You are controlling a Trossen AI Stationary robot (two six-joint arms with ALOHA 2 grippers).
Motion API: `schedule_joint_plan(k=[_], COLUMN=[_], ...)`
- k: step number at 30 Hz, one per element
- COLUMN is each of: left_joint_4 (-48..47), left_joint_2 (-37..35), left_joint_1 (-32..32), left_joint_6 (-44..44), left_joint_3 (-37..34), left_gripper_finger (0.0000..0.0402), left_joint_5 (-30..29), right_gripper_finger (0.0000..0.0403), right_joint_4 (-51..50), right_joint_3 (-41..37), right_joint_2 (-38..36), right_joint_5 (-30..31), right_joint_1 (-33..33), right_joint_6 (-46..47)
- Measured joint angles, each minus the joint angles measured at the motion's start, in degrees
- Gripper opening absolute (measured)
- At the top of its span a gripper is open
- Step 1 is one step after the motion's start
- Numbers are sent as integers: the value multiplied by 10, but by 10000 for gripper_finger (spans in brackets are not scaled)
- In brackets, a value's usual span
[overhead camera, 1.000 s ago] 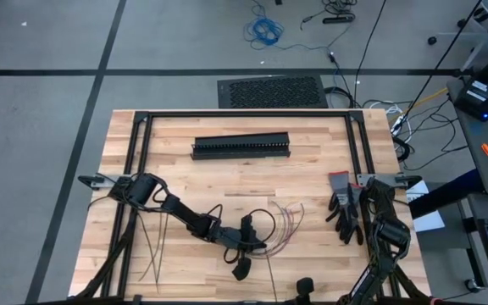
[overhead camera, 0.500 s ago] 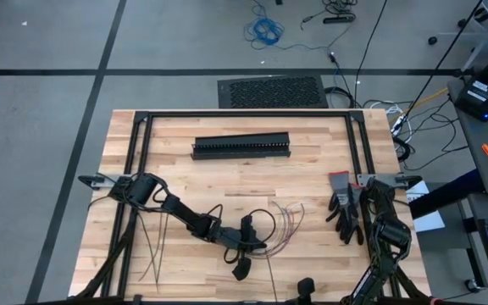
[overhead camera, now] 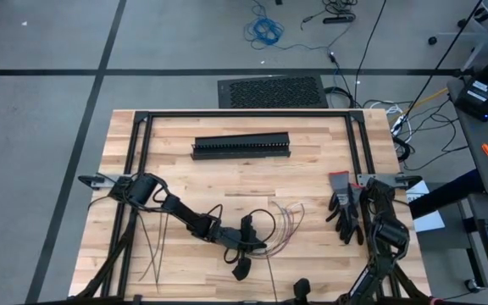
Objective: Ziptie cables
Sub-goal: Wrap the zip tie around the cable wires
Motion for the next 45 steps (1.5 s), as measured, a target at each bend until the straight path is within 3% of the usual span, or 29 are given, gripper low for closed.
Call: schedule_joint_plan(k=[11,19,45], left_joint_4=[1,1,1], left_joint_2=[0,0,0], left_joint_1=[0,0,0], left_joint_6=[0,0,-1], left_joint_3=[0,0,0], left_gripper_finger=[0,0,0], left_joint_5=[0,0,0], right_gripper_finger=[102,102,102], right_joint_4=[84,102,161], right_joint_3=[1,1,2], right_joint_2=[0,9,32], right_joint_5=[10,-39,18], right_joint_1=[-25,-31,-37], right_joint_6=[-75,-79,-128])
